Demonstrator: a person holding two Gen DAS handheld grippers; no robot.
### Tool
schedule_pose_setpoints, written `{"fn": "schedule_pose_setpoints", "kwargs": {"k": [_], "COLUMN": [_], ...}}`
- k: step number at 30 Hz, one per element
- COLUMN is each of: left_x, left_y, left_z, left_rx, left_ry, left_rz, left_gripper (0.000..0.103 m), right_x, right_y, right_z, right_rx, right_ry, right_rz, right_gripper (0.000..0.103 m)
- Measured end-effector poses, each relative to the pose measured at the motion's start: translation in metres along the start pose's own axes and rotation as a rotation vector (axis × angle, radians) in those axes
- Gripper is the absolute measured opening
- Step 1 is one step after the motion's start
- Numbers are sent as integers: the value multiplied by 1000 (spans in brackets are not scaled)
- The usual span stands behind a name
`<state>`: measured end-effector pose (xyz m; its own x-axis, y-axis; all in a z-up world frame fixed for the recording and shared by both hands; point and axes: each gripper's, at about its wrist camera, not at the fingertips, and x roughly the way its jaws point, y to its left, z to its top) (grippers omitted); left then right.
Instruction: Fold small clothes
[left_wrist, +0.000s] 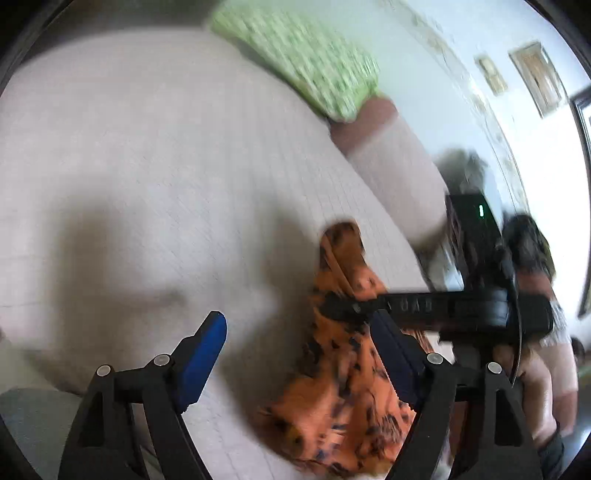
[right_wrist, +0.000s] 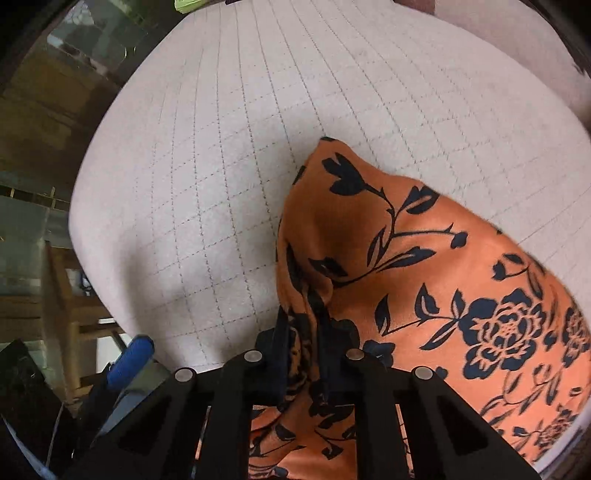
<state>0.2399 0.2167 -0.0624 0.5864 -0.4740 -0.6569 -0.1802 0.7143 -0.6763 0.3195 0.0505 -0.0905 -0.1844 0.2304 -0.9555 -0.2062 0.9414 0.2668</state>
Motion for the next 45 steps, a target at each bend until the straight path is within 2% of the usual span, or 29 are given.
{"fn": "schedule_pose_setpoints", "kwargs": {"k": [1, 2, 5, 7, 8, 9, 10, 13, 14, 17, 21, 25, 27, 30, 33, 35, 37, 41, 44, 45], "left_x": [10, 20, 44, 60, 65, 68, 82, 80, 73, 52, 25, 7, 13, 43, 92, 129, 155, 189, 194, 191], "left_y": [-5, -12, -38, -55, -58, -58, -60, -55, -58, -77, -130, -222, -261, -310, -336, -342, -340, -331, -332, -331], "left_z": [-1, -3, -10, -21, -25, -27, -31, -27, -27, -37, -58, -106, -132, -177, -220, -251, -267, -278, -280, -284], "left_rx": [16, 44, 192, 306, 340, 355, 331, 299, 314, 376, 495, 717, 811, 937, 1020, 1071, 1081, 1051, 1045, 1043], "left_ry": [46, 82, 156, 190, 196, 210, 248, 203, 180, 131, 81, 62, 78, 147, 246, 302, 344, 414, 406, 406], "left_rz": [-14, 4, 80, 163, 214, 240, 218, 192, 167, 171, 187, 151, 126, 92, 101, 140, 165, 176, 165, 162], "left_gripper": [79, 79, 79, 78, 56, 19, 16, 13, 13, 12, 12, 12, 12, 13, 13, 13, 13, 14, 16, 16], "right_x": [-1, -3, -7, -3, -6, -6, 1, -1, -3, -30, -83, -152, -183, -202, -184, -164, -134, -87, -86, -87], "right_y": [-3, -6, -10, -9, -9, -9, -6, -7, -8, -15, -36, -95, -140, -211, -287, -323, -358, -391, -394, -391], "right_z": [0, 0, -3, 0, 0, 1, 5, 4, 3, -7, -41, -96, -132, -181, -220, -231, -241, -249, -246, -245], "right_rx": [6, 16, 37, 45, 37, 34, 35, 32, 32, 18, -17, 13, 55, 155, 316, 389, 470, 593, 599, 586], "right_ry": [5, 9, 21, 32, 34, 33, 32, 13, 2, -62, -200, -387, -484, -587, -622, -625, -621, -606, -601, -603], "right_rz": [13, 31, 64, 76, 73, 70, 71, 88, 99, 170, 244, 348, 398, 432, 479, 500, 537, 591, 571, 536], "right_gripper": [13, 13, 13, 13, 13, 13, 13, 12, 12, 12, 12, 12, 12, 12, 12, 12, 12, 12, 12, 12]}}
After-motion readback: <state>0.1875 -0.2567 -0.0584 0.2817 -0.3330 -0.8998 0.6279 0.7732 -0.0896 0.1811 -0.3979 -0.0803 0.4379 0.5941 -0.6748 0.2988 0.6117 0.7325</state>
